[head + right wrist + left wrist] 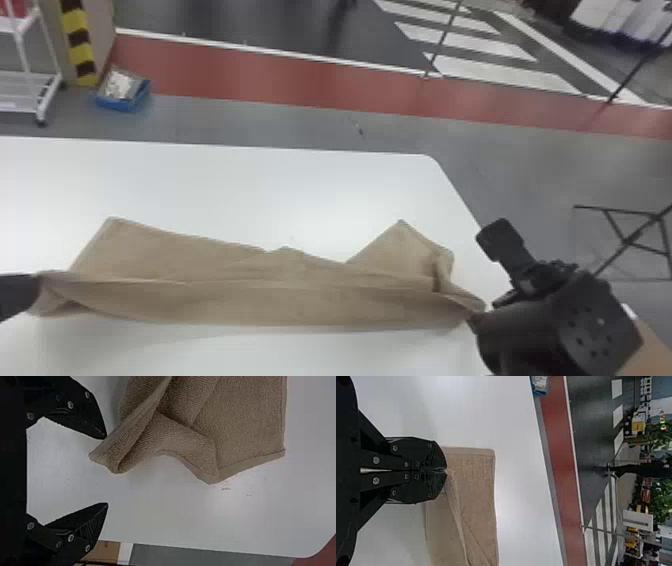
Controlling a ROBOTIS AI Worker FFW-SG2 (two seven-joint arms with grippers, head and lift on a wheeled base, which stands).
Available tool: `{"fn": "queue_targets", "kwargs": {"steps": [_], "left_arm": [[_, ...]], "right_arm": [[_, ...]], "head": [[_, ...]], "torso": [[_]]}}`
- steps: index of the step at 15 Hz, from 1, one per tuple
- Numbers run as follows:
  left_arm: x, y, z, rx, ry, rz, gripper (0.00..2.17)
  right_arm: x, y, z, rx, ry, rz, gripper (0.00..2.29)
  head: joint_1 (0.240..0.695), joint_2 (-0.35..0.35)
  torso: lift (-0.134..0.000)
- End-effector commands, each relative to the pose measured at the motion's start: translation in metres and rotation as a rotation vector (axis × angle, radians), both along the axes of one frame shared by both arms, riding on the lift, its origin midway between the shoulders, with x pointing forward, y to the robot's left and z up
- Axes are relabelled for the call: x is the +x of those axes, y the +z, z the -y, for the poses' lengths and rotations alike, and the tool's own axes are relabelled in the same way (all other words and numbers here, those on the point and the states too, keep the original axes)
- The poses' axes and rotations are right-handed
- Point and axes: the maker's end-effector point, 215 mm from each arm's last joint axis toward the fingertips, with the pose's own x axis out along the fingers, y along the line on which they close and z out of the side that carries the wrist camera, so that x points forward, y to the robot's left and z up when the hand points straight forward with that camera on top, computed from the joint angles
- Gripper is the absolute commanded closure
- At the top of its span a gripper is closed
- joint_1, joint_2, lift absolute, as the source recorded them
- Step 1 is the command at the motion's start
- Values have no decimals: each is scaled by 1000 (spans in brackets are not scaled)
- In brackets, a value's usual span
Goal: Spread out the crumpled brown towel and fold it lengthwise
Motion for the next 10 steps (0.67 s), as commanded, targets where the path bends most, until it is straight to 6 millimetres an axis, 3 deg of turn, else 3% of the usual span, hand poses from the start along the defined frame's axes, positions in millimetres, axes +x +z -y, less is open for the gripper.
{"fn": "queue_targets", "kwargs": {"steps": [1, 3, 8, 10], "left_arm": [[0, 1, 0, 0, 0, 3, 1443], [1, 2, -1, 0, 1, 7, 1443], [0, 3, -1, 0, -2, 12, 1443], [0, 3, -2, 0, -1, 12, 1443]], "right_arm": [[-5, 0, 6, -8, -1, -11, 410], [-7, 0, 9, -20, 4, -16, 488], [-7, 2, 15, -30, 1, -16, 1058], [-9, 3, 20, -43, -9, -12, 1622]], "head": [[695, -350], [695, -350], [695, -350], [695, -350]], "torso": [[-124], [-124], [-124], [-124]]}}
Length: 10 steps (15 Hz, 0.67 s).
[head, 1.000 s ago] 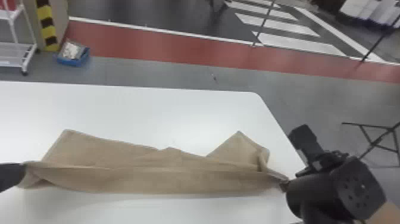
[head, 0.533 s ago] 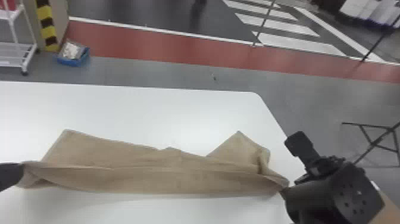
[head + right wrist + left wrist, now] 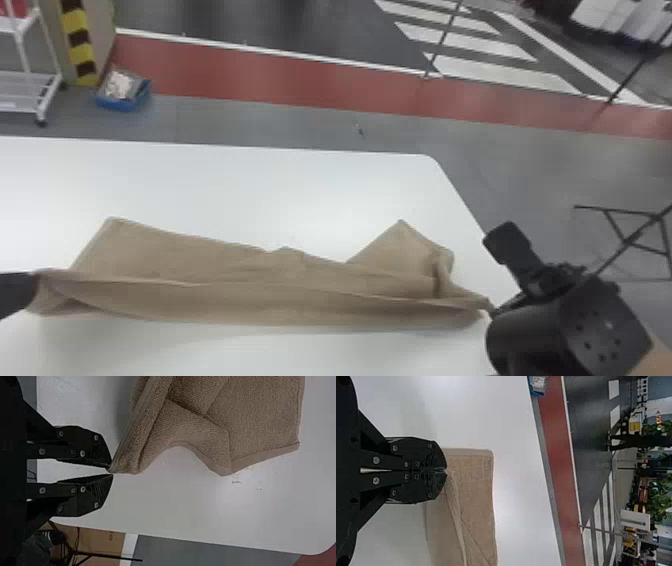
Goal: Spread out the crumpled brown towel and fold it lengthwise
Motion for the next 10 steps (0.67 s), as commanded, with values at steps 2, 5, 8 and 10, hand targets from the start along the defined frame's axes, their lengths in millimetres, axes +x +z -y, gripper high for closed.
{"fn": "queue_targets", "kwargs": {"steps": [2, 5, 8, 10], "left_arm": [[2, 3, 1, -1, -5, 14, 1443], [5, 9, 6, -4, -20, 39, 1443], [21, 30, 7, 5, -21, 104, 1443], [40, 51, 8, -8, -13, 154, 1443]], "right_arm": [[-1, 4, 9, -10, -19, 17, 1706], [13, 28, 0, 15, 19, 104, 1710], [36, 70, -14, 72, 52, 249, 1710], [51, 84, -11, 107, -21, 342, 1710]], "head": [[695, -350], [695, -350], [695, -350], [695, -350]], "torso": [[-124], [-124], [-124], [-124]]}}
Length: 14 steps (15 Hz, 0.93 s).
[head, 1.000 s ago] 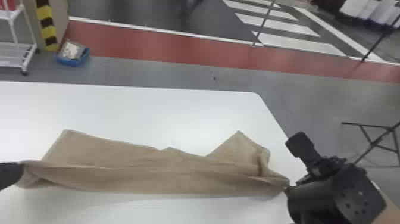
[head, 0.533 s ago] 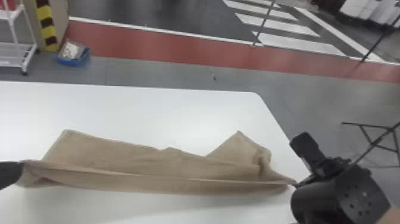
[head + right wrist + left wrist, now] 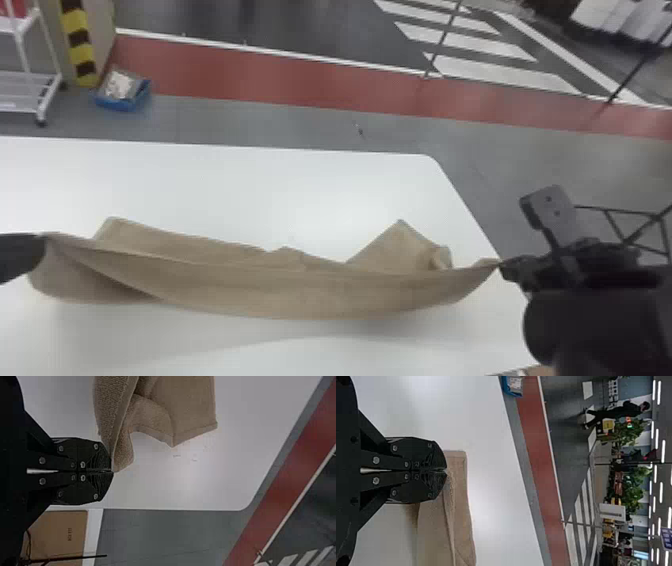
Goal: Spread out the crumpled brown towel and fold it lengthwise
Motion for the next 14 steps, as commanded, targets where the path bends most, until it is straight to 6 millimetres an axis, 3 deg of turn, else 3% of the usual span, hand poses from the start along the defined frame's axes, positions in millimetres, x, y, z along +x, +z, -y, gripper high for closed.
{"fn": "queue_targets", "kwargs": {"steps": [1, 3, 4, 5, 7, 9, 10, 14], "left_arm": [[30, 23, 0, -14, 20, 59, 1447], [74, 46, 7, -52, 23, 104, 1443], [96, 56, 12, -68, 20, 118, 1443], [116, 66, 17, -86, 17, 129, 1443], [151, 73, 22, -88, 23, 125, 1443], [186, 77, 27, -59, 30, 111, 1443], [205, 84, 31, -55, 25, 112, 1443], [288, 145, 55, -1, 11, 236, 1443]], "right_arm": [[21, 12, -4, 119, -95, 105, 1710], [48, 13, 1, 215, -197, 149, 1730], [66, 14, 5, 237, -228, 162, 1868], [88, 20, 6, 238, -231, 170, 1868], [123, 29, 4, 226, -212, 178, 1868], [162, 52, 1, 219, -182, 209, 1949], [180, 63, 3, 199, -175, 216, 2010], [257, 138, 7, 104, -122, 327, 2017]], "head": [[695, -350], [695, -350], [695, -350], [695, -341], [695, -324], [668, -308], [629, -293], [533, -272]], "torso": [[-124], [-124], [-124], [-124], [-124], [-124], [-124], [-124]]}}
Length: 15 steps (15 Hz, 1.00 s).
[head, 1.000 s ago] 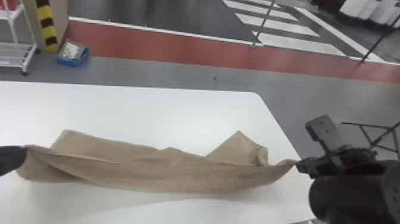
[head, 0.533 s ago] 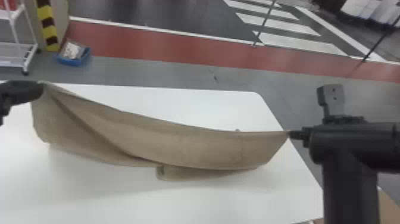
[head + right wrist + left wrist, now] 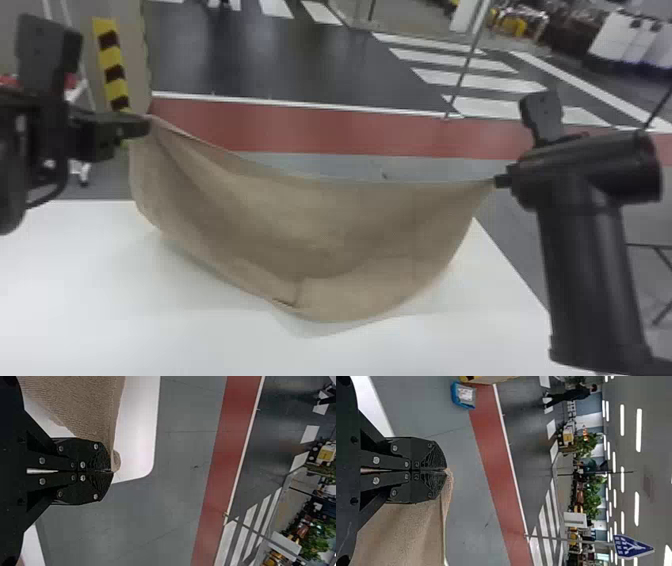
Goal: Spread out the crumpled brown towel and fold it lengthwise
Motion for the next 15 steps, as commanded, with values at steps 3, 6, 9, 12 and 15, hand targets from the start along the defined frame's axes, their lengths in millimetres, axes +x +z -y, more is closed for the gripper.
{"fn": "queue_targets", "kwargs": {"steps": [3, 6, 9, 12, 15], "left_arm": [[59, 75, 14, 24, -12, 113, 1443], [54, 93, -7, -9, 8, 143, 1443], [-4, 72, -34, -62, 12, 123, 1443], [-104, -9, -64, -79, 16, 70, 1443], [-182, -71, -97, -60, 18, 66, 1443]], "right_arm": [[49, 71, -6, -44, 3, 108, 2162], [45, 88, -9, 2, 8, 145, 2162], [-22, 51, -14, 91, 8, 113, 2162], [-121, -27, -33, 137, 74, 17, 2162], [-194, -93, -66, 160, 166, -63, 2162]], "head": [[416, -264], [346, -251], [331, -237], [426, -235], [587, -230]], "torso": [[-124], [-124], [-124], [-124], [-124]]}}
